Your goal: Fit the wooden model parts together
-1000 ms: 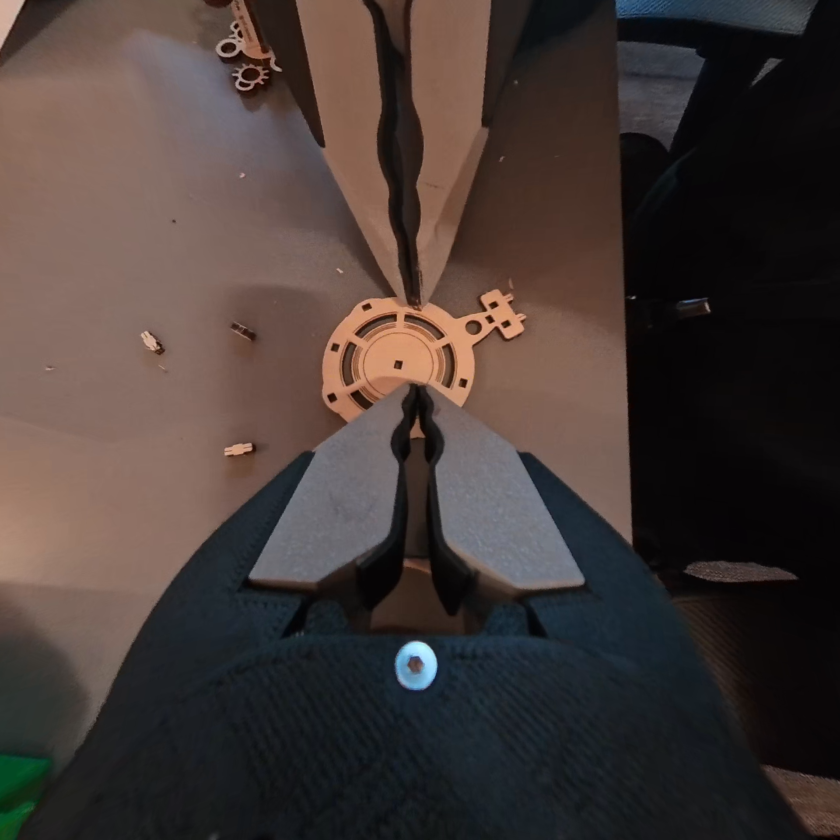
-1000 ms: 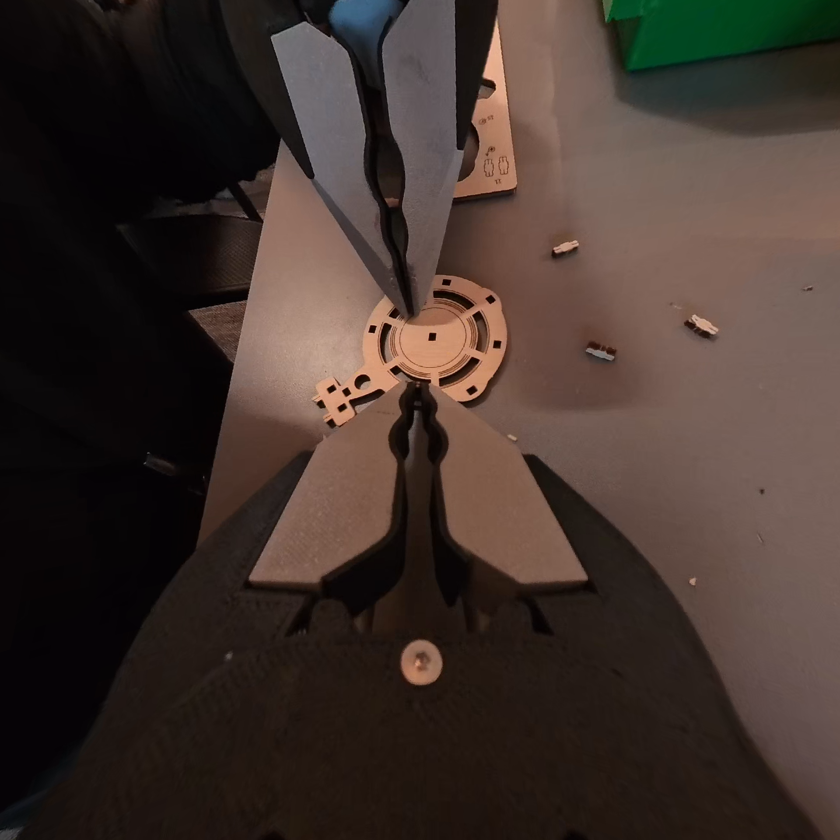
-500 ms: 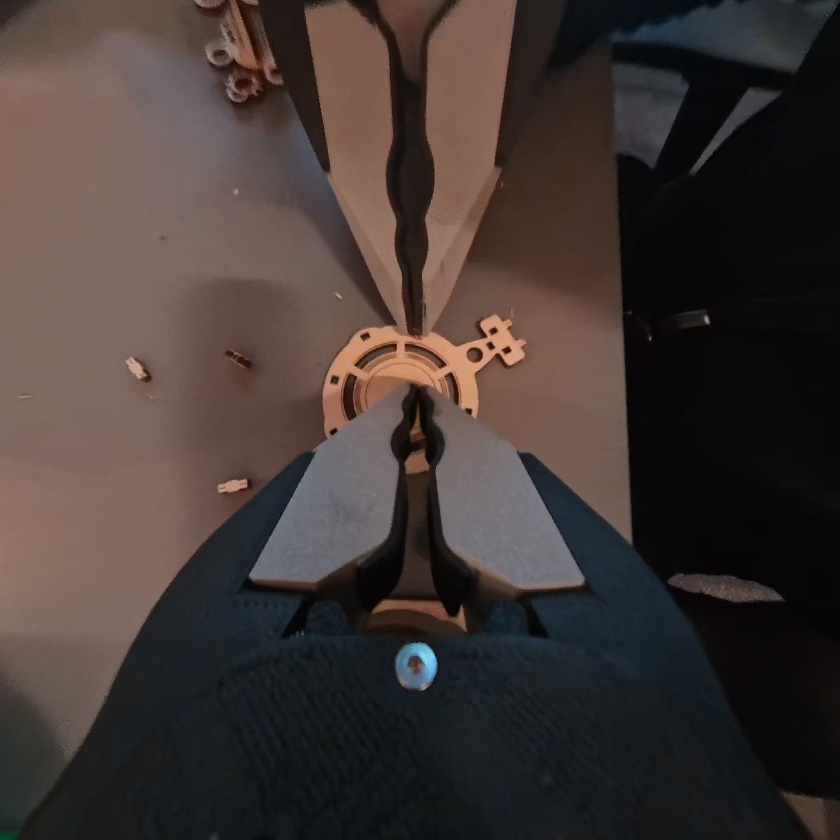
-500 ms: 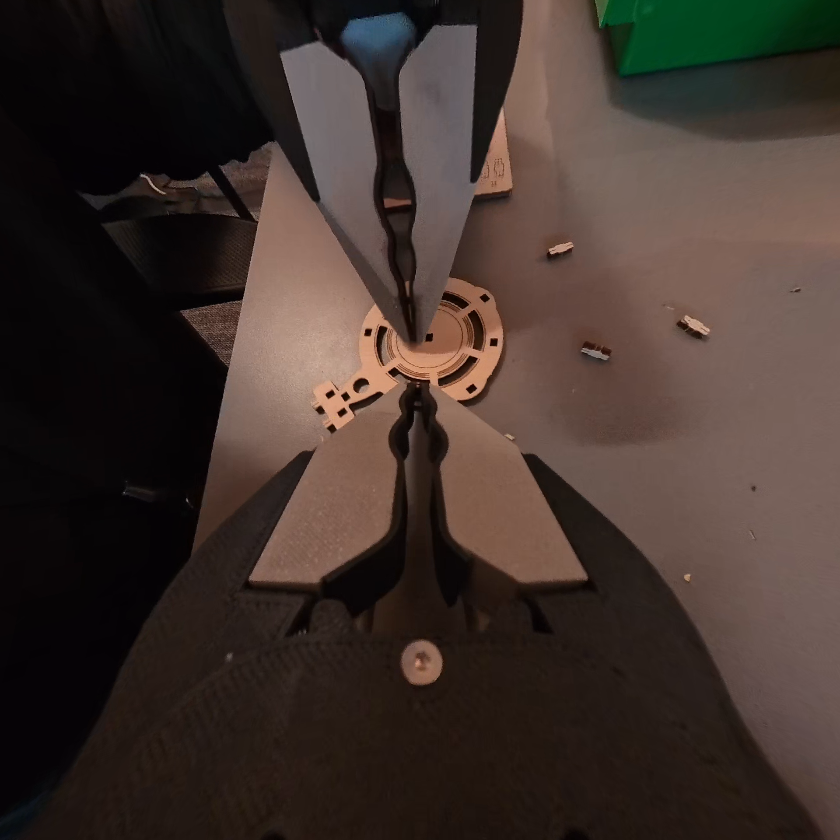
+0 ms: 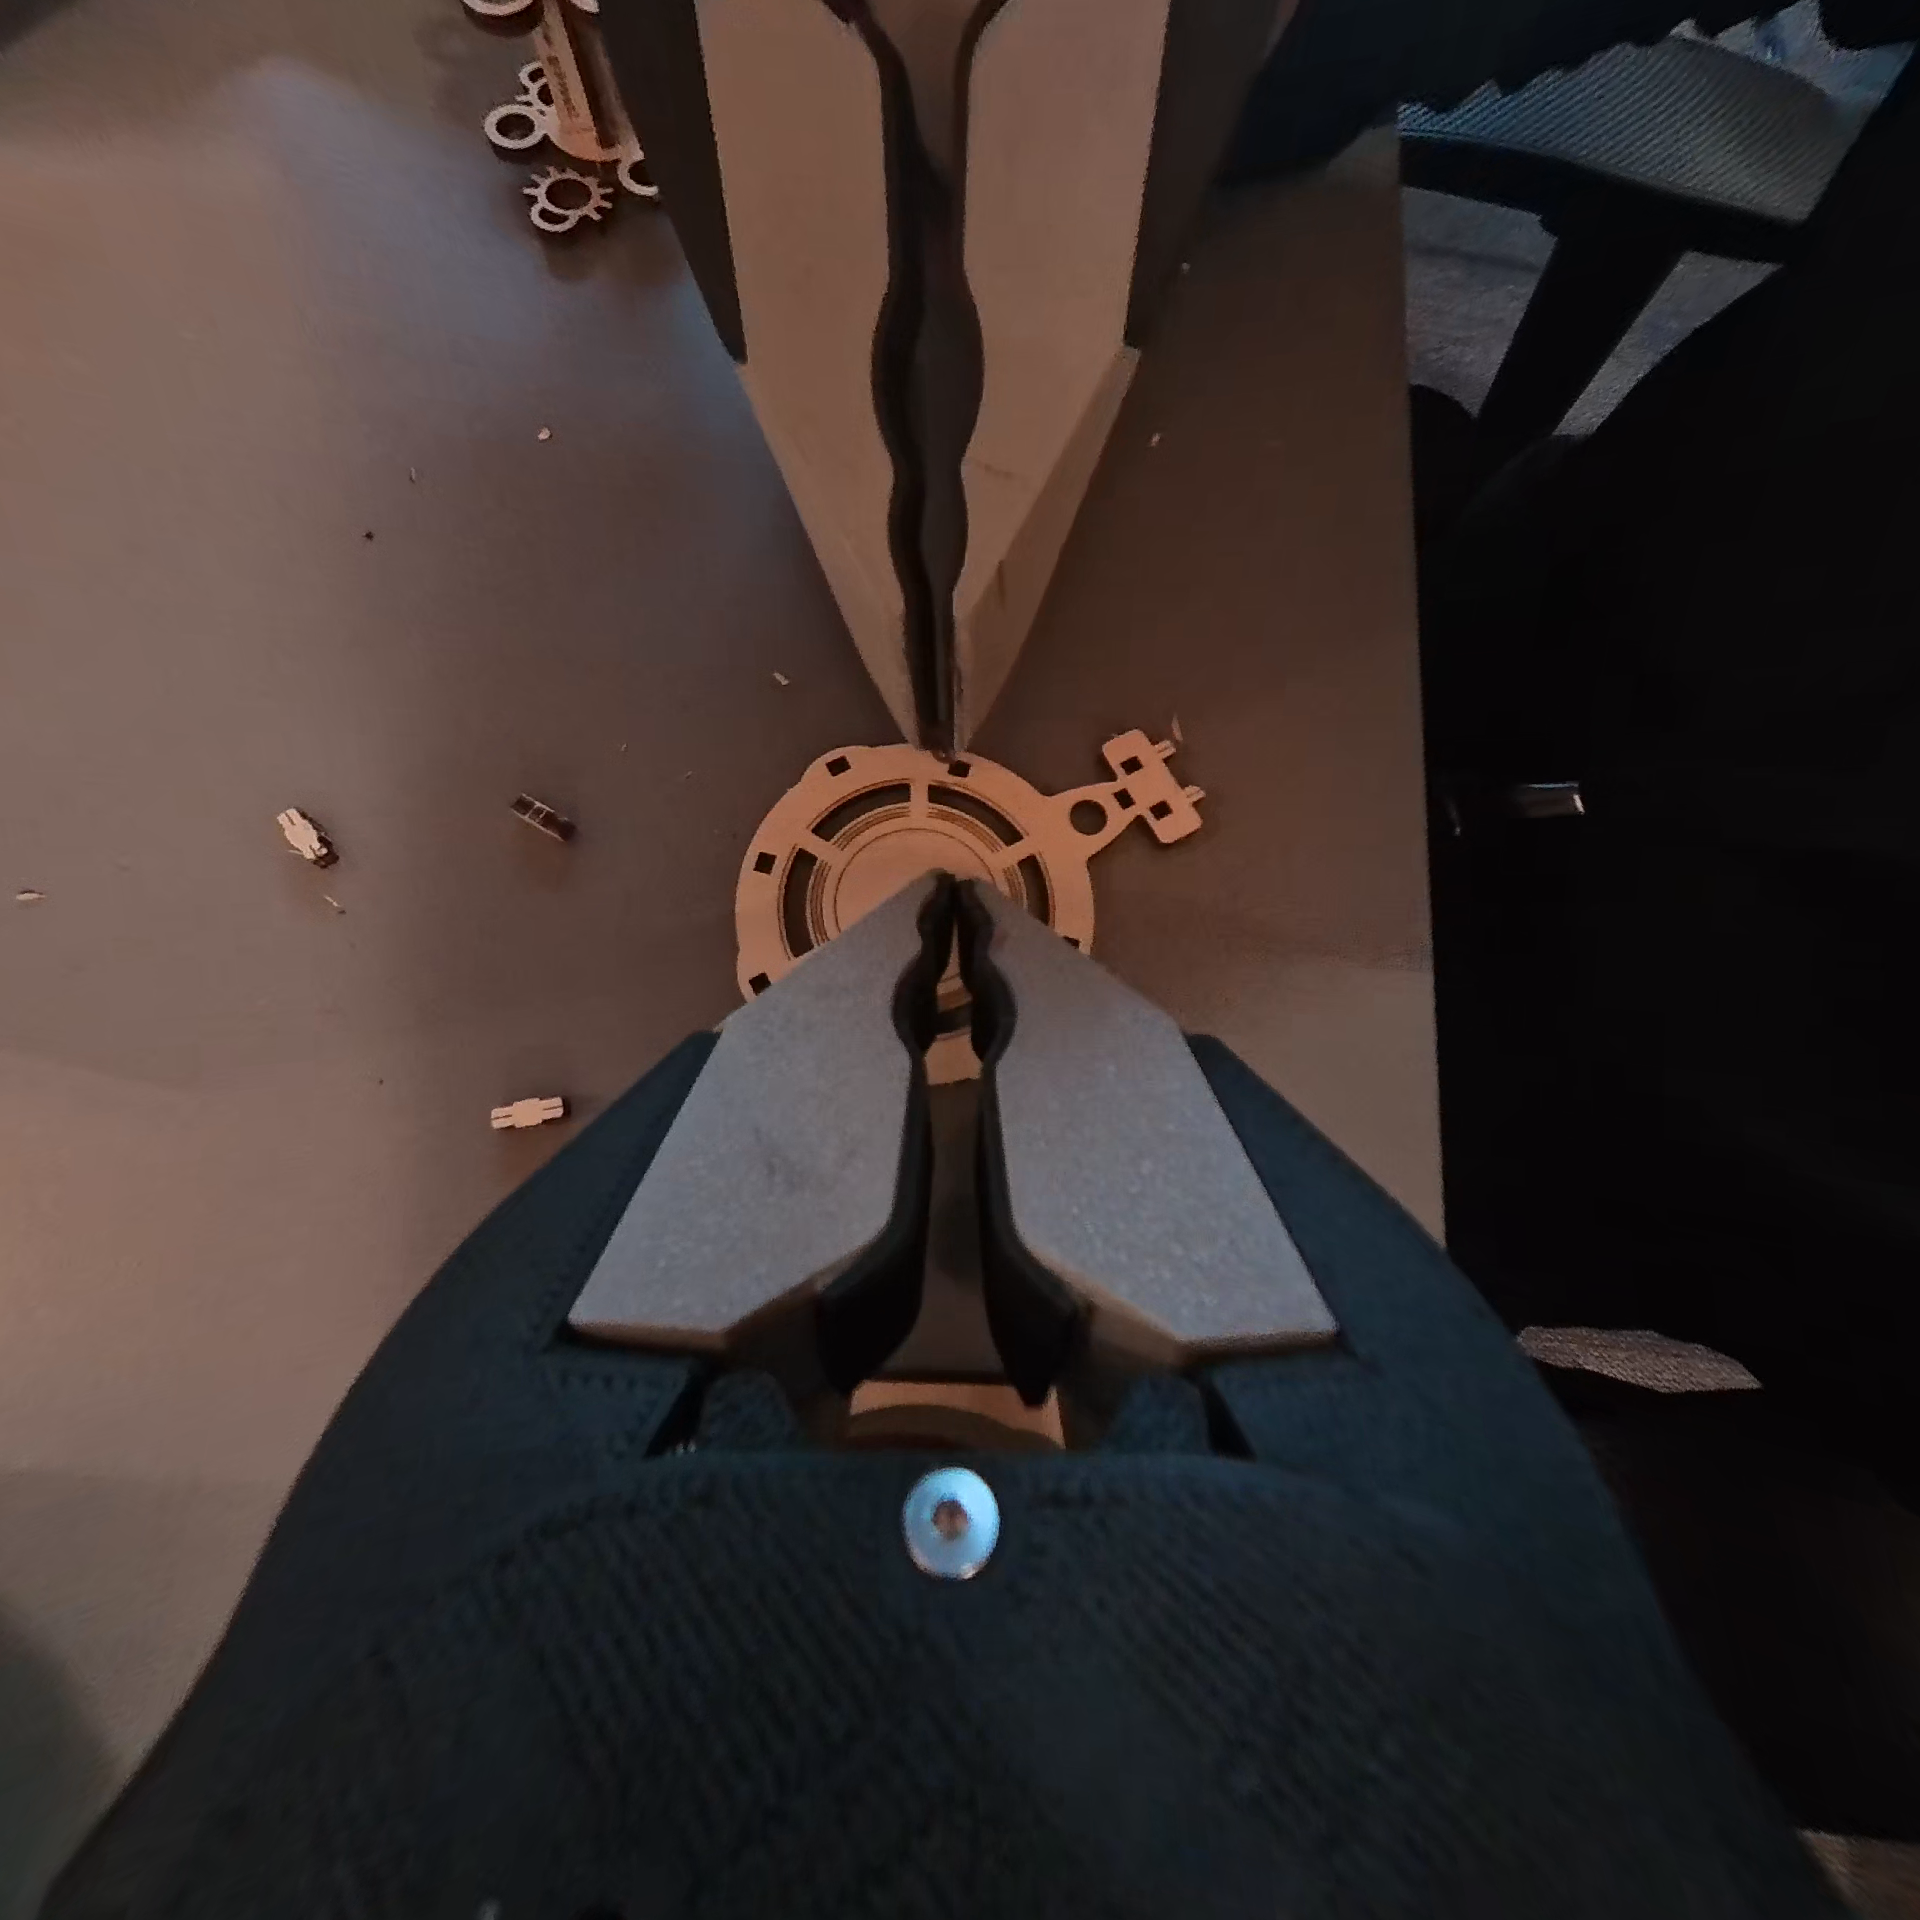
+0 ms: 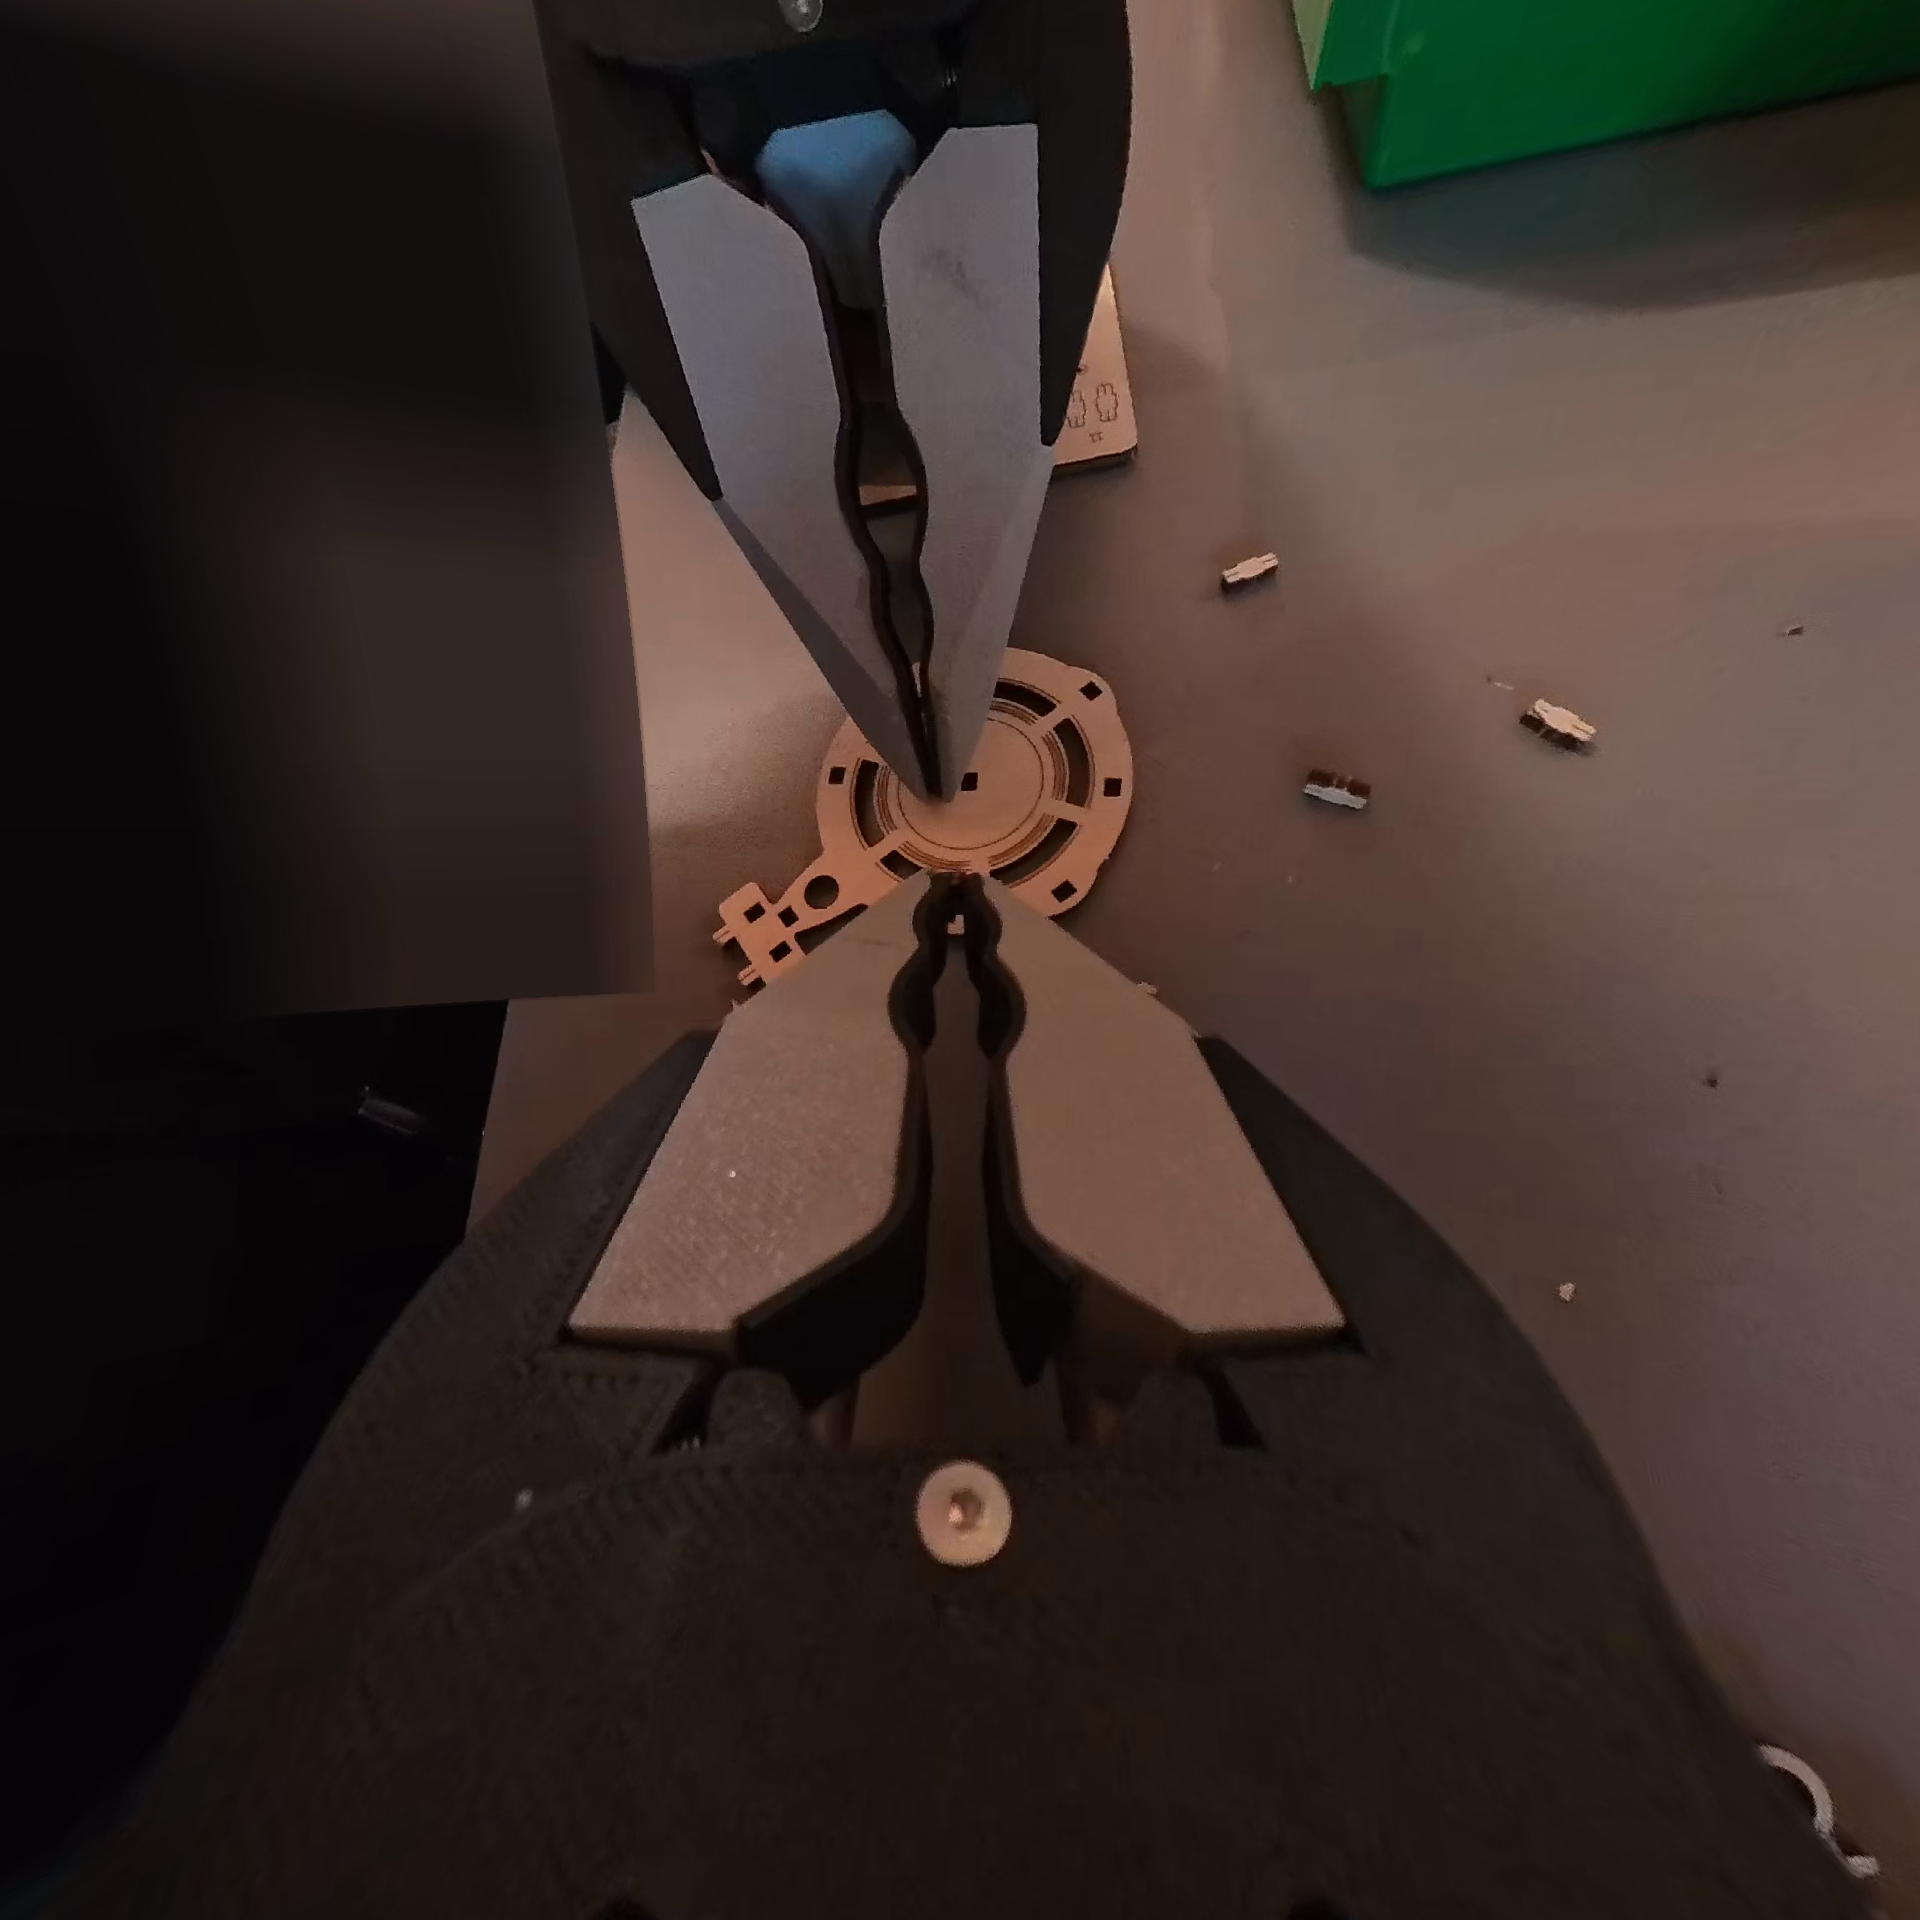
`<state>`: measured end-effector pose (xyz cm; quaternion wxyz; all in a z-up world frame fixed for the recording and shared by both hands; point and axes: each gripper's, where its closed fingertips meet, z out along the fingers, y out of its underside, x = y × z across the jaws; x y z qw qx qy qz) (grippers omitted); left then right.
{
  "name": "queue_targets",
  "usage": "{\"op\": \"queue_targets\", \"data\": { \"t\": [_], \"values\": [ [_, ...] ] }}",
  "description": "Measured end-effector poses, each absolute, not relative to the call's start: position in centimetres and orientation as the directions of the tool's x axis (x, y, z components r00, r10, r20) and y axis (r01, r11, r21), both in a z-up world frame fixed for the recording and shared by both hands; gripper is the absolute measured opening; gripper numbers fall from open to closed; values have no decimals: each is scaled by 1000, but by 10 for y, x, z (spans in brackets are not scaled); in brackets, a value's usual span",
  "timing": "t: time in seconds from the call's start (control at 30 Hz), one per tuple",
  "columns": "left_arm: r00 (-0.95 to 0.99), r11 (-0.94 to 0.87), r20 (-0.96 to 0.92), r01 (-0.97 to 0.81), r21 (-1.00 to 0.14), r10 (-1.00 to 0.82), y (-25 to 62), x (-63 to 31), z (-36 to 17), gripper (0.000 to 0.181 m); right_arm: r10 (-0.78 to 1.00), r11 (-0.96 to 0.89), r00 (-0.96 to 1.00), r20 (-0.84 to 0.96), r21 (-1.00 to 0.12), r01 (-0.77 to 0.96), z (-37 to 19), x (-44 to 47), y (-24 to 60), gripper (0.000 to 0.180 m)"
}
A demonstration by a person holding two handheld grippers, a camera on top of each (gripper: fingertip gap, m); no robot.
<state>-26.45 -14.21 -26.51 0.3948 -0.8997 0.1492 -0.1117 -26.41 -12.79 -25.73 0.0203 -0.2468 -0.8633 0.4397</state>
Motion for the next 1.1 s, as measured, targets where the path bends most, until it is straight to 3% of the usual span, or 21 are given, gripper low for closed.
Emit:
{"op": "queue_targets", "data": {
  "t": [1.1],
  "values": [
    [934, -643, 73, -182, -744, -349, -141, -265, -266, 0, 477, 555, -879, -19, -769, 318, -261, -258, -129, 0]
  ]
}}
